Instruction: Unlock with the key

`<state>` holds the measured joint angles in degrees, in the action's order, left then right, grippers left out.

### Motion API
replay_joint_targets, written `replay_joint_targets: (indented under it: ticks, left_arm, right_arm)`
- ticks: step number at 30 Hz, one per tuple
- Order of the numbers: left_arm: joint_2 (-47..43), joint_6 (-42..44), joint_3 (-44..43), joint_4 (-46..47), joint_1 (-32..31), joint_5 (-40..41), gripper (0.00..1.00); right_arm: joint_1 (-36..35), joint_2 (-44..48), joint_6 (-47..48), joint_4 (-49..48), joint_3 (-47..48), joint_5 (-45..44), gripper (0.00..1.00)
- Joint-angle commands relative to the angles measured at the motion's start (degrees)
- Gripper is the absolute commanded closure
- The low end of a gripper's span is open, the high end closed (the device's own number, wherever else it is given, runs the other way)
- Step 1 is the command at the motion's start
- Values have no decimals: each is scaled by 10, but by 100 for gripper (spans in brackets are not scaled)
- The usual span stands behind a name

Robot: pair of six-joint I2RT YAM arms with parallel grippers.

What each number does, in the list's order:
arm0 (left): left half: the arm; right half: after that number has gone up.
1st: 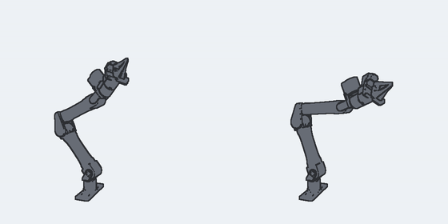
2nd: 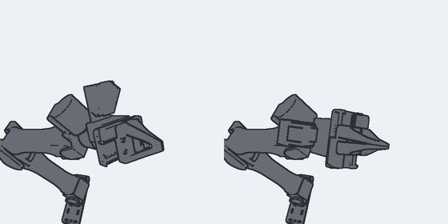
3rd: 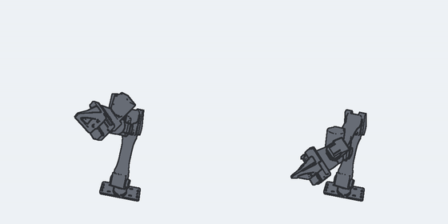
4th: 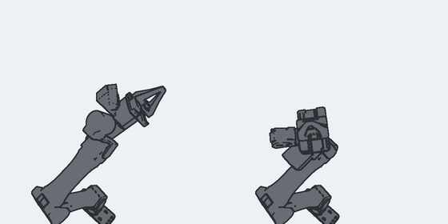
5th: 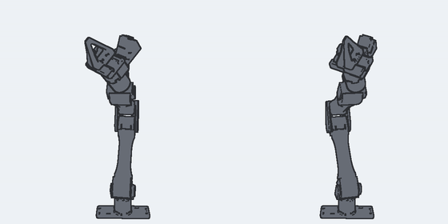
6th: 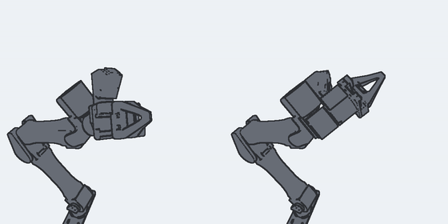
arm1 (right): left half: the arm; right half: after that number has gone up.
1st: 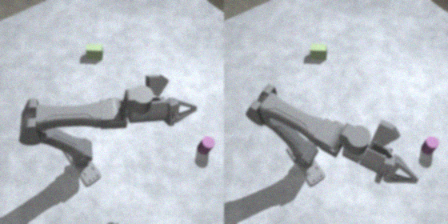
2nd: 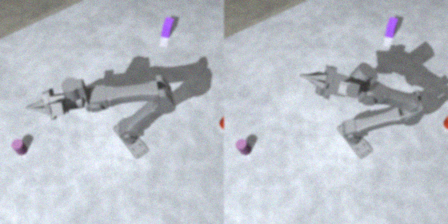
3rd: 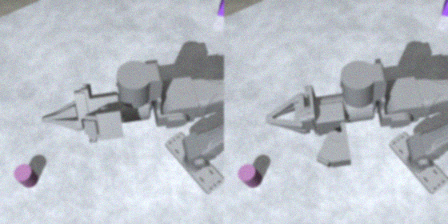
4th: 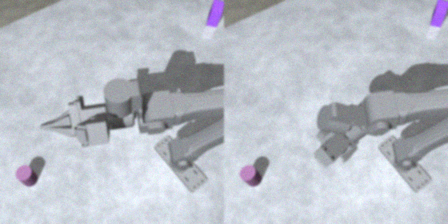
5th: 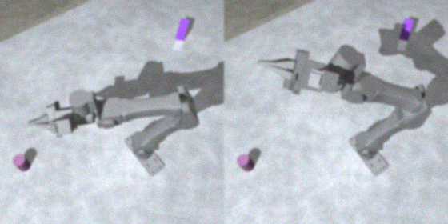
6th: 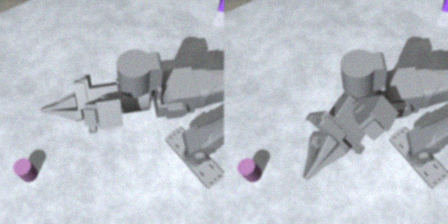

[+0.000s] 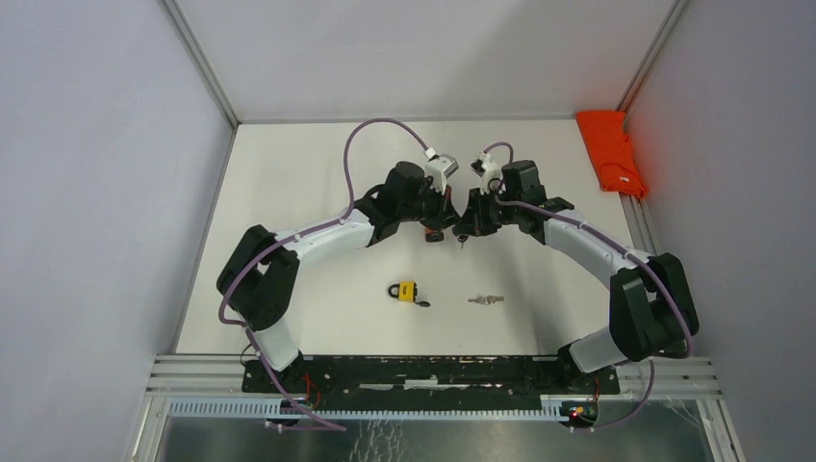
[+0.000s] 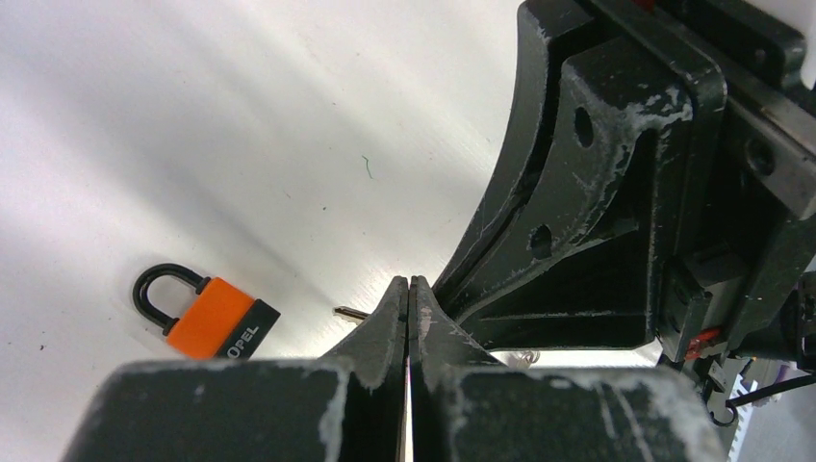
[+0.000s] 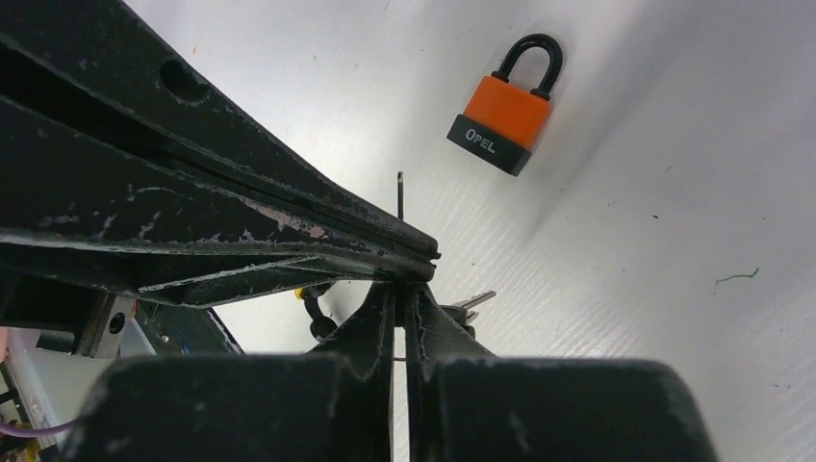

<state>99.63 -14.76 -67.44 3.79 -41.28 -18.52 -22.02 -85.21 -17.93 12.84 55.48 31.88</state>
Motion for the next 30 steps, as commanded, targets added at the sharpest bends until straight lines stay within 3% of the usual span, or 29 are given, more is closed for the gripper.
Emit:
replay_joint_targets:
  ticks: [1, 30]
  left_arm:
    - [0, 13, 16, -54, 7, 31, 98]
    - [-2, 14, 22, -57, 6, 47, 98]
  right_arm:
    - [9, 44, 5, -34, 42, 1, 100]
    - [18, 81, 18, 1, 55, -17, 100]
